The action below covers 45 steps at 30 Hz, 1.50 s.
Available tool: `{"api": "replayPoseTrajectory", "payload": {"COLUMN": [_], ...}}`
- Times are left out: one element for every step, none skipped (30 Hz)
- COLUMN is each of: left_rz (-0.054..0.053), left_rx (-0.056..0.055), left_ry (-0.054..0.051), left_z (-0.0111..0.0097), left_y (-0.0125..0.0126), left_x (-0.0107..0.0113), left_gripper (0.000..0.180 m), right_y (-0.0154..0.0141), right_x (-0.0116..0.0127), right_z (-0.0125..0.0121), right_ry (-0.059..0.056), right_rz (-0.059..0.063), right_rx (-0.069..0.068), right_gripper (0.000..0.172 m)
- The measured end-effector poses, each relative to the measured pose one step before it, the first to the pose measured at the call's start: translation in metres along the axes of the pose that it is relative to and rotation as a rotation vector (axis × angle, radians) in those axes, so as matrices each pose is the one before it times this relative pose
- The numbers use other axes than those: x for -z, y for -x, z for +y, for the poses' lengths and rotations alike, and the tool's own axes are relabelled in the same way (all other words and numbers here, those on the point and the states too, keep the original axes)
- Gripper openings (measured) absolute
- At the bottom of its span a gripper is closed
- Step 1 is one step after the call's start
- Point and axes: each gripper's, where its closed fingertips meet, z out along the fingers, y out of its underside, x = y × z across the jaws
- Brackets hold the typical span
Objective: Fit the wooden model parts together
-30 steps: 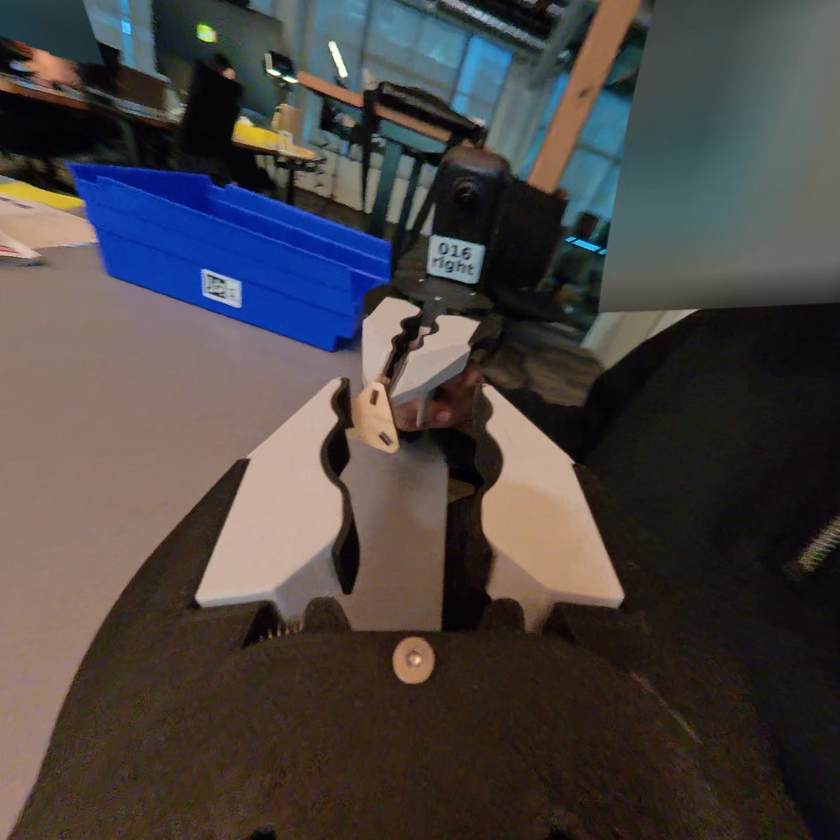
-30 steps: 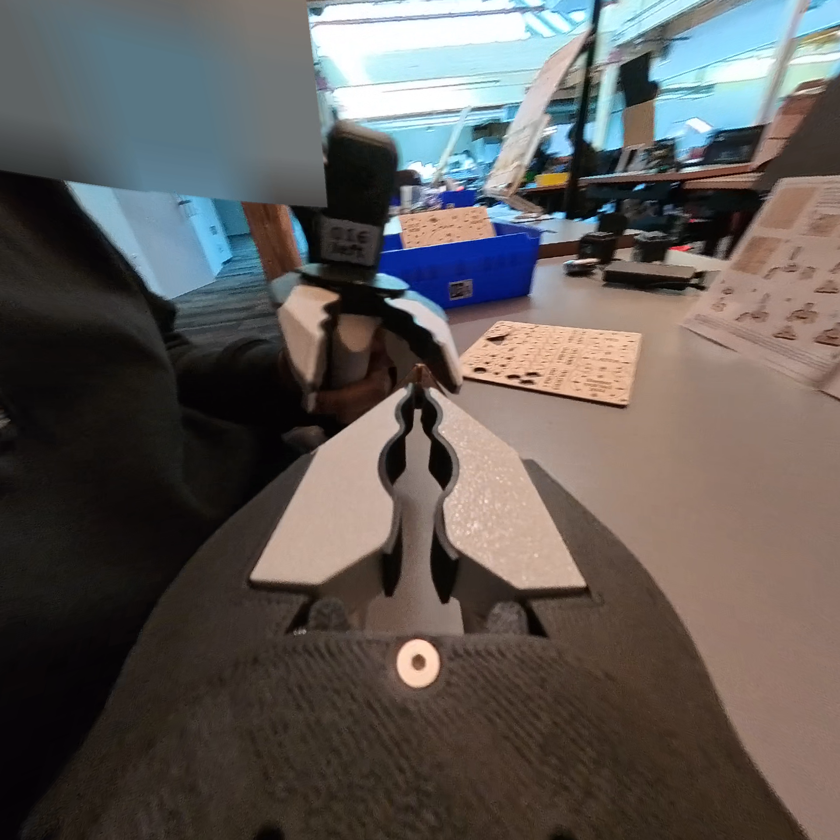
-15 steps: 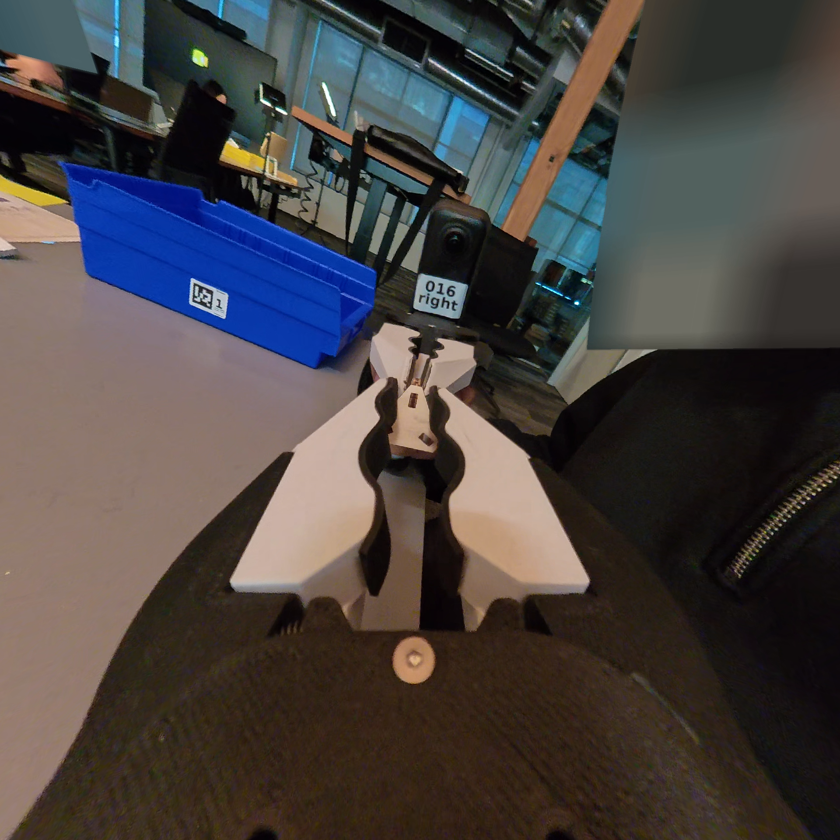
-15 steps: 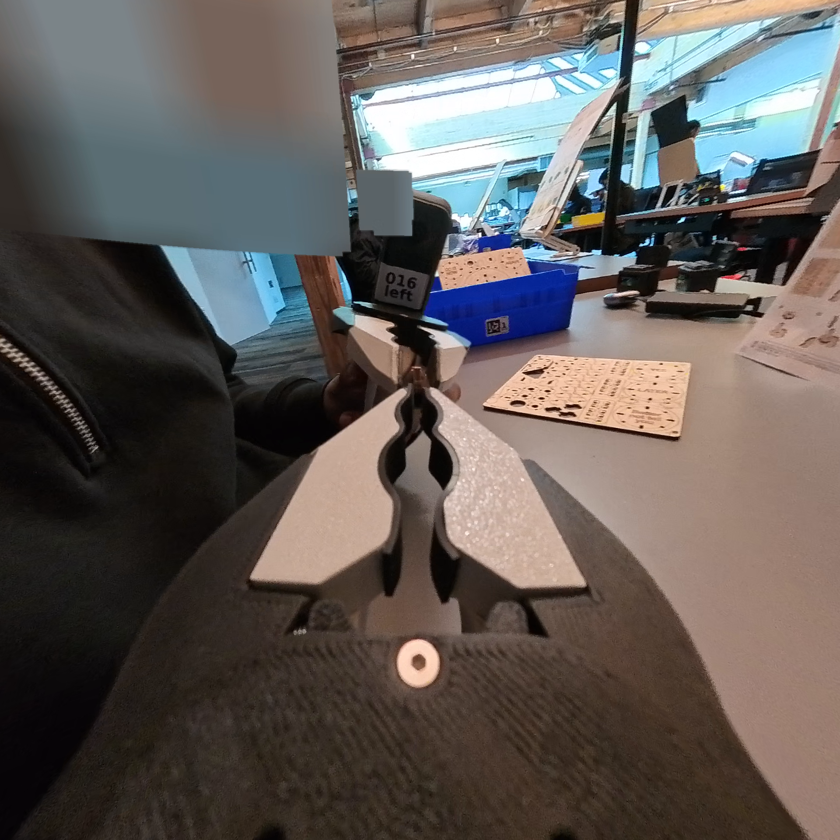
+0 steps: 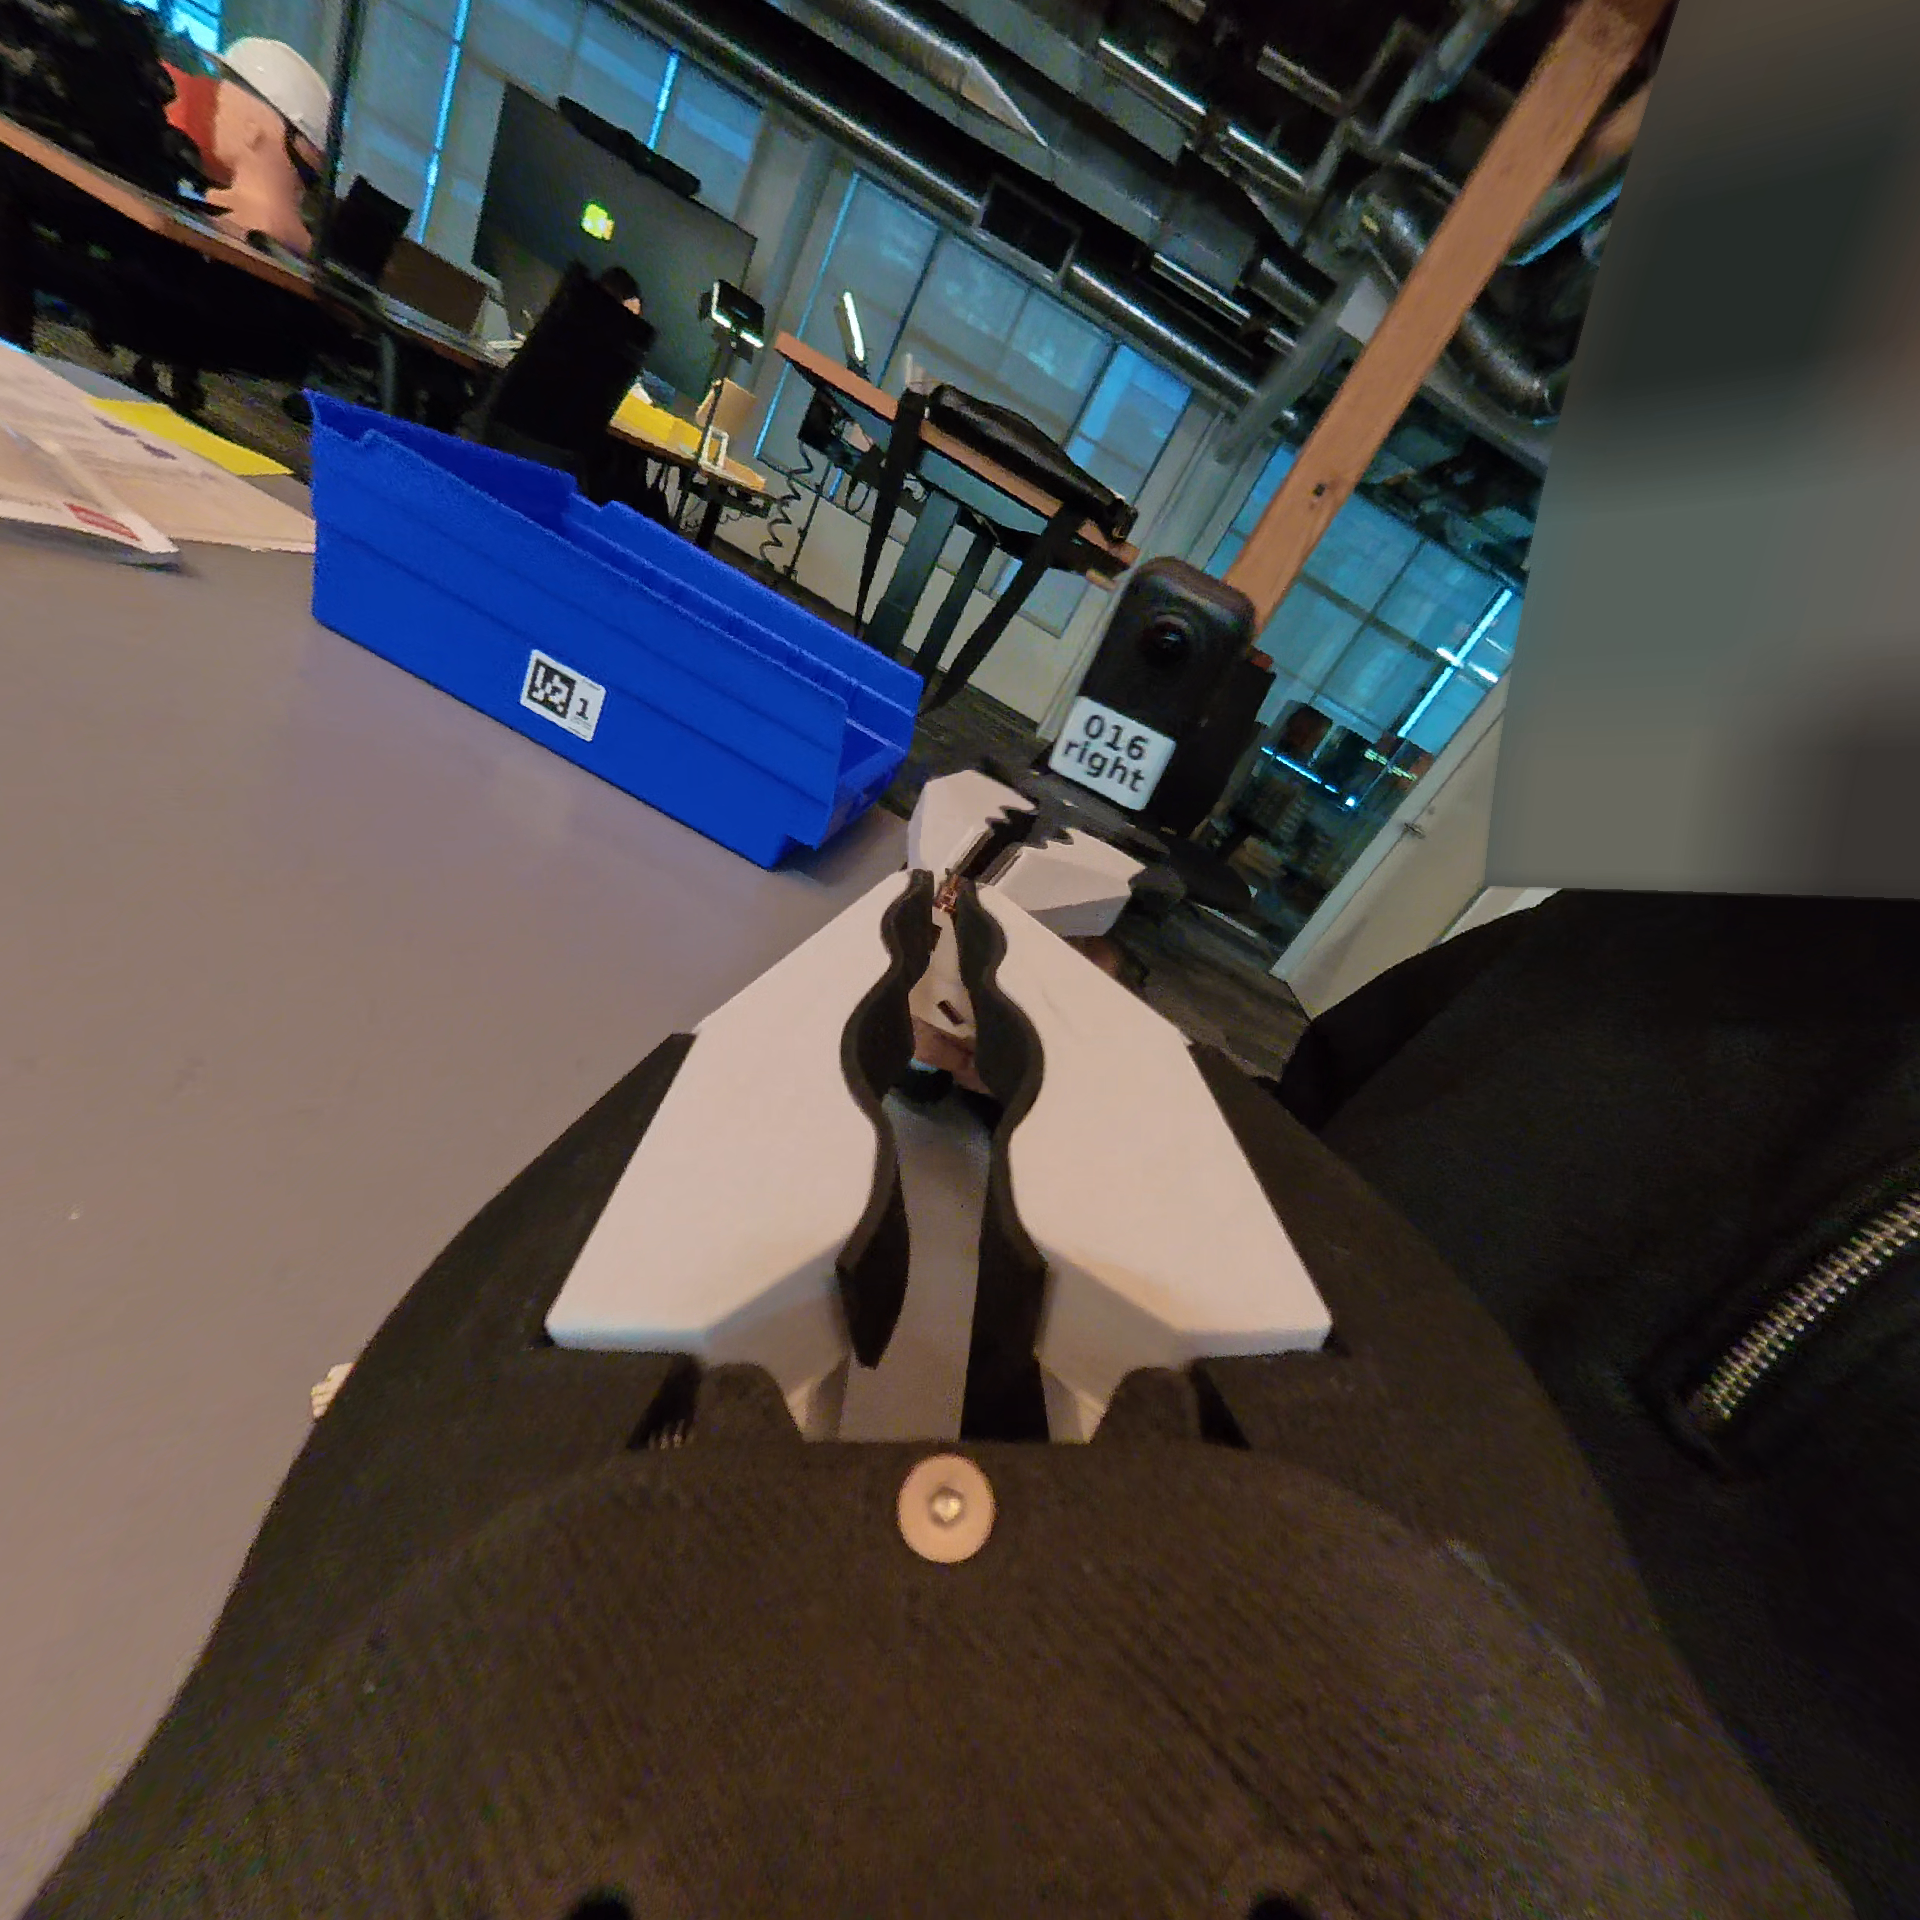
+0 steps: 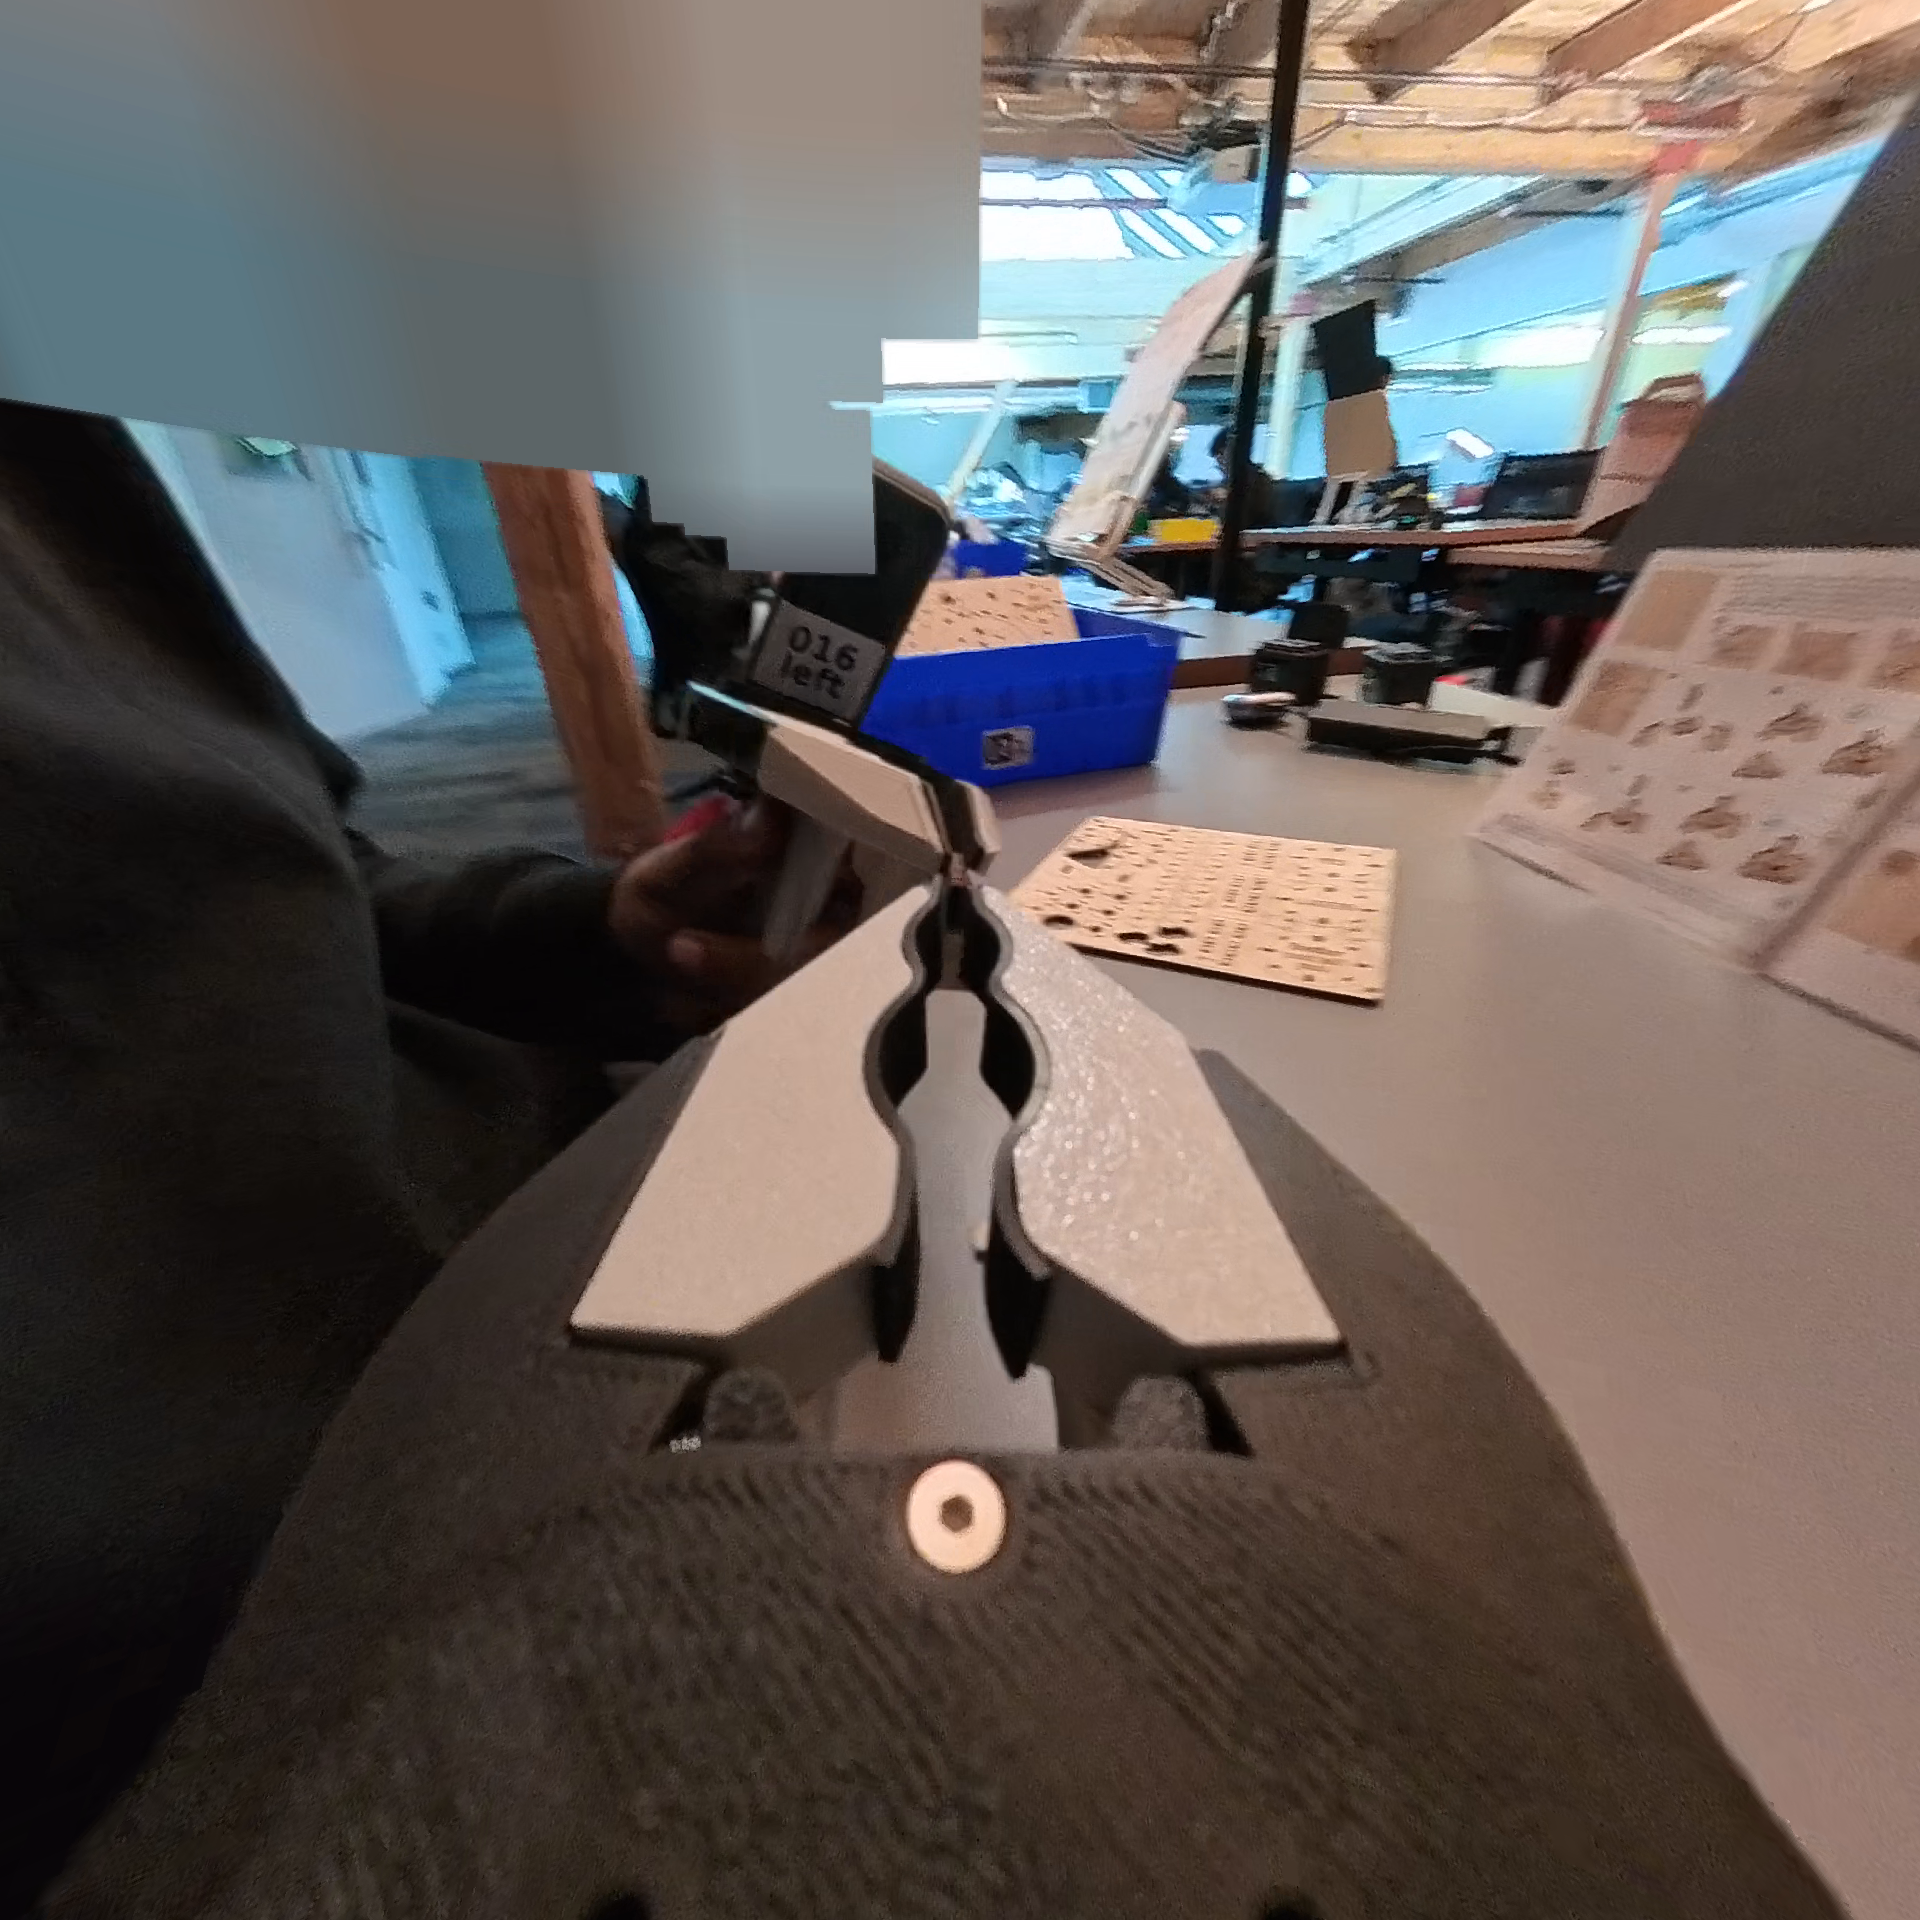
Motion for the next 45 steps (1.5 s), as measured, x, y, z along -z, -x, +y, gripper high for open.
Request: {"api": "replayPoseTrajectory", "payload": {"left_rz": [0.0037,-0.0044,-0.0161,-0.0098,0.0018,0.0026,0.0062,0.0070,0.0040,0.0080,0.0100,0.0095,0.0119,0.0011,-0.0069,-0.0170,-0.0247,-0.0211,-0.0263,-0.0241,-0.0172,-0.0088,0.0000,0.0080,0.0158,0.0168,0.0097,-0.0017,-0.0064,-0.0081,-0.0039,0.0013,0.0031,-0.0018,-0.0041,-0.0029,-0.0050,-0.0105,-0.0144,-0.0175,-0.0162,-0.0135,-0.0185,-0.0210,-0.0247], "left_rx": [-0.0042,-0.0147,-0.0164,-0.0113,0.0009,0.0109,0.0117,0.0188,0.0229,0.0215,0.0196,0.0152,0.0122,0.0112,0.0112,0.0180,0.0125,-0.0043,-0.0143,-0.0202,-0.0229,-0.0229,-0.0078,0.0039,0.0086,0.0146,0.0141,0.0047,-0.0087,-0.0120,-0.0113,-0.0095,-0.0080,-0.0111,-0.0166,-0.0205,-0.0203,-0.0180,-0.0209,-0.0202,-0.0162,-0.0127,-0.0055,-0.0080,-0.0045], "left_ry": [0.0034,0.0009,0.0025,0.0132,-0.0009,-0.0035,-0.0094,-0.0100,-0.0098,-0.0091,-0.0101,-0.0096,-0.0064,0.0046,0.0174,0.0218,0.0327,0.0379,0.0301,0.0178,-0.0043,-0.0122,-0.0058,-0.0085,-0.0139,-0.0117,-0.0077,-0.0007,0.0065,0.0050,0.0041,0.0062,0.0038,0.0019,0.0030,0.0028,0.0042,0.0039,0.0024,0.0029,0.0037,0.0045,0.0069,0.0003,-0.0016], "left_z": [-0.00001,-0.00102,-0.00069,0.00132,-0.00012,0.00016,-0.00038,-0.00063,-0.00062,-0.00044,-0.00054,-0.00101,-0.00107,0.00020,0.00191,0.00216,0.00368,0.00518,0.00463,0.00290,-0.00051,-0.00180,-0.00137,-0.00185,-0.00261,-0.00230,-0.00170,-0.00039,0.00081,0.00057,0.00043,0.00065,0.00029,0.00002,0.00047,0.00041,0.00061,0.00039,0.00005,0.00035,0.00040,0.00067,0.00119,0.00059,0.00043], "left_y": [-0.00043,-0.00020,0.00082,0.00004,-0.00102,-0.00045,-0.00004,0.00041,0.00144,0.00088,0.00027,-0.00011,-0.00094,0.00024,0.00114,0.00238,0.00323,0.00207,0.00205,0.00136,0.00003,-0.00070,-0.00100,-0.00120,-0.00188,-0.00145,-0.00040,0.00079,0.00087,0.00048,-0.00032,-0.00107,-0.00141,-0.00072,-0.00057,-0.00069,-0.00053,0.00012,0.00053,0.00073,0.00052,0.00047,0.00137,0.00132,0.00180], "left_x": [0.00048,0.00055,-0.00001,-0.00112,-0.00129,-0.00115,-0.00040,0.00004,0.00040,0.00062,0.00077,0.00079,0.00077,0.00047,-0.00006,-0.00054,-0.00088,-0.00149,-0.00148,-0.00141,-0.00033,0.00041,0.00056,0.00085,0.00158,0.00188,0.00176,0.00152,0.00115,0.00097,0.00074,0.00046,0.00038,0.00028,0.00019,0.00022,0.00015,0.00013,0.00022,-0.00014,-0.00030,-0.00043,-0.00082,-0.00087,-0.00112], "left_gripper": [0.002,0.002,0.002,0.003,0.002,0.002,0.002,0.002,0.002,0.002,0.000,0.001,0.006,0.011,0.013,0.013,0.010,0.011,0.011,0.010,0.009,0.009,0.009,0.008,0.008,0.011,0.011,0.009,0.008,0.007,0.006,0.003,0.002,0.002,0.001,0.001,0.001,0.001,0.001,0.001,0.001,0.000,0.000,0.000,0.000], "right_y": [-0.00036,-0.00035,-0.00117,-0.00059,0.00047,0.00052,0.00110,-0.00030,-0.00089,-0.00035,-0.00057,-0.00107,-0.00108,-0.00066,-0.00065,-0.00108,-0.00235,-0.00182,0.00079,0.00123,0.00044,0.00059,0.00085,0.00071,-0.00021,0.00007,0.00103,0.00233,0.00204,0.00079,0.00072,0.00072,0.00064,0.00049,0.00040,0.00047,0.00054,0.00023,-0.00003,-0.00024,-0.00015,-0.00004,-0.00049,-0.00086,-0.00141], "right_x": [-0.00028,-0.00064,-0.00115,-0.00108,-0.00083,-0.00038,0.00043,-0.00012,-0.00040,-0.00046,-0.00035,0.00002,0.00017,0.00026,0.00026,0.00018,0.00048,0.00099,0.00065,-0.00024,-0.00030,-0.00015,-0.00009,-0.00002,0.00008,0.00019,-0.00019,-0.00055,-0.00069,-0.00069,-0.00059,-0.00033,0.00000,0.00010,-0.00001,0.00022,0.00025,-0.00020,-0.00023,-0.00018,0.00006,0.00033,0.00019,0.00024,0.00014], "right_z": [-0.00025,-0.00138,-0.00045,0.00014,0.00068,0.00055,-0.00067,0.00004,0.00106,0.00094,0.00092,0.00041,-0.00022,-0.00075,-0.00061,0.00049,-0.00007,-0.00164,-0.00172,-0.00027,-0.00011,-0.00088,-0.00057,-0.00004,-0.00008,0.00015,0.00047,0.00060,0.00033,0.00056,0.00073,0.00012,-0.00042,-0.00058,-0.00033,-0.00069,-0.00049,0.00024,0.00047,0.00065,0.00078,0.00104,0.00164,0.00165,0.00128], "right_ry": [0.0011,-0.0131,-0.0162,-0.0178,-0.0140,-0.0120,-0.0138,-0.0020,0.0100,0.0135,0.0143,0.0077,0.0009,-0.0031,-0.0043,0.0020,-0.0006,-0.0066,-0.0009,0.0098,0.0086,-0.0003,0.0009,0.0035,0.0033,0.0041,0.0080,0.0090,0.0078,0.0081,0.0075,0.0043,-0.0003,-0.0033,-0.0038,-0.0075,-0.0092,-0.0062,-0.0050,-0.0018,0.0011,0.0039,0.0113,0.0115,0.0101], "right_rz": [0.0204,0.0096,0.0050,-0.0061,-0.0166,-0.0181,-0.0201,-0.0042,0.0063,0.0068,0.0108,0.0160,0.0133,0.0068,0.0073,0.0152,0.0309,0.0315,0.0130,0.0077,0.0130,0.0127,0.0089,0.0103,0.0168,0.0161,0.0101,0.0018,0.0049,0.0112,0.0073,0.0029,-0.0012,-0.0048,-0.0079,-0.0116,-0.0156,-0.0167,-0.0160,-0.0130,-0.0085,-0.0070,-0.0026,0.0037,0.0112], "right_rx": [0.0374,0.0100,-0.0148,-0.0326,-0.0408,-0.0388,-0.0283,-0.0158,-0.0005,0.0075,0.0129,0.0168,0.0111,0.0018,0.0031,0.0187,0.0369,0.0427,0.0374,0.0326,0.0335,0.0321,0.0288,0.0294,0.0341,0.0406,0.0434,0.0437,0.0394,0.0338,0.0248,0.0146,0.0049,-0.0048,-0.0141,-0.0225,-0.0303,-0.0381,-0.0418,-0.0359,-0.0213,-0.0094,-0.0016,0.0037,0.0073], "right_gripper": [0.000,0.001,0.002,0.004,0.009,0.011,0.006,0.004,0.001,0.000,0.000,0.000,0.000,0.000,0.000,0.000,0.000,0.000,0.000,0.000,0.000,0.000,0.000,0.000,0.000,0.000,0.000,0.000,0.000,0.000,0.000,0.000,0.000,0.000,0.000,0.000,0.000,0.000,0.000,0.000,0.000,0.000,0.000,0.000,0.000]}}
